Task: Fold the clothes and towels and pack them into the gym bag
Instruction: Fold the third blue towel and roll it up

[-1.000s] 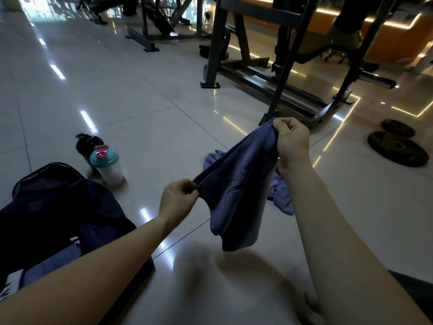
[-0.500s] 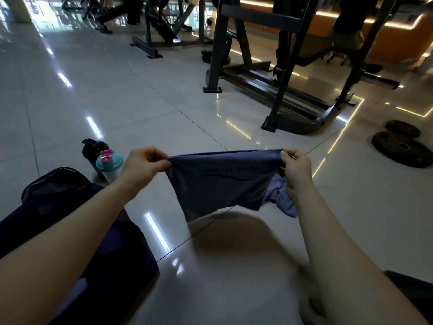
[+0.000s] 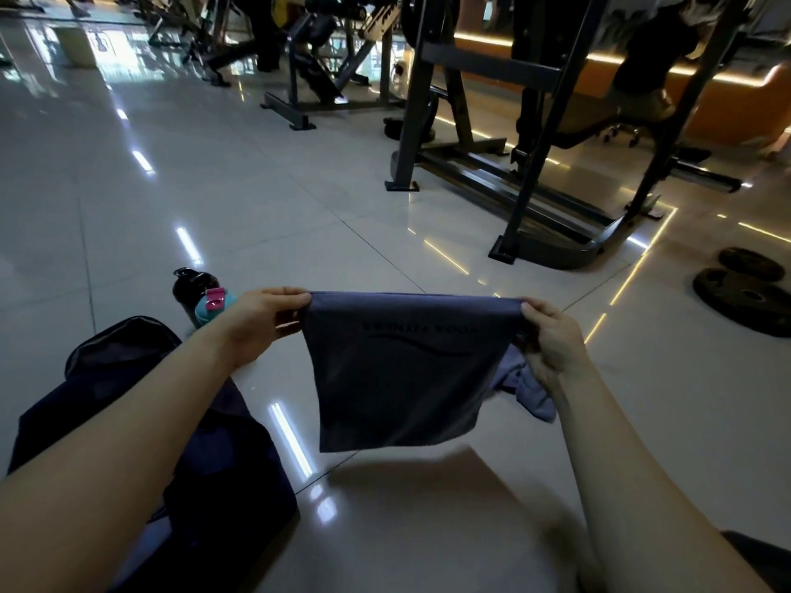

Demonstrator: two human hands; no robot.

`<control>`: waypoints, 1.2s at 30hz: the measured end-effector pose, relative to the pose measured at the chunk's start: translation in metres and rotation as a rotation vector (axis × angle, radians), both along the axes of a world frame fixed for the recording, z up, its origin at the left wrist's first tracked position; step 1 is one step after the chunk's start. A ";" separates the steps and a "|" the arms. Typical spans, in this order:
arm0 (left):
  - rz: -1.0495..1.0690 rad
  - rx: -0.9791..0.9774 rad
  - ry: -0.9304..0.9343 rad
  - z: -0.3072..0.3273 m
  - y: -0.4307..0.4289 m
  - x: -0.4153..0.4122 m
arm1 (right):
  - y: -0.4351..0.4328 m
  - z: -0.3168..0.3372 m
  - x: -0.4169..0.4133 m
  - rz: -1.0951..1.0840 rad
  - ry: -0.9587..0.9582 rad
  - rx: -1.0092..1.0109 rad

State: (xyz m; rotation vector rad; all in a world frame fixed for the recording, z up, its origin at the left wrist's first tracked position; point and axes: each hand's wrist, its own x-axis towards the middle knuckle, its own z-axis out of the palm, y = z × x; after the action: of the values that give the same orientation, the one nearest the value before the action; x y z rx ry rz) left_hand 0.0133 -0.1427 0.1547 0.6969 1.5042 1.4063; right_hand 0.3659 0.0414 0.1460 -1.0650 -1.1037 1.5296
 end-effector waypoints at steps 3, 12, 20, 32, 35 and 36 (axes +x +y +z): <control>-0.033 -0.104 0.160 -0.002 -0.002 -0.001 | -0.002 0.005 0.002 -0.022 0.161 -0.006; -0.106 -0.307 0.483 0.011 -0.003 -0.008 | -0.011 0.019 -0.002 -0.042 -0.241 0.231; -0.059 -0.045 -0.132 0.011 -0.005 -0.015 | -0.010 0.033 0.026 0.396 -0.289 0.139; -0.032 -0.144 0.086 0.004 0.014 -0.015 | 0.003 0.017 0.032 0.413 -0.093 -0.065; 0.048 -0.146 0.148 -0.005 0.030 -0.010 | 0.015 0.002 0.011 0.271 -0.175 -0.078; 0.075 -0.129 0.172 -0.006 0.034 -0.010 | 0.019 -0.002 0.003 0.227 -0.169 -0.078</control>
State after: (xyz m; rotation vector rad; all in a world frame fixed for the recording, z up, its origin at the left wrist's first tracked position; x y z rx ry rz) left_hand 0.0038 -0.1089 0.1482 0.7017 1.7551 1.3187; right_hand 0.3689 0.0604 0.1440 -1.1713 -1.3275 1.6963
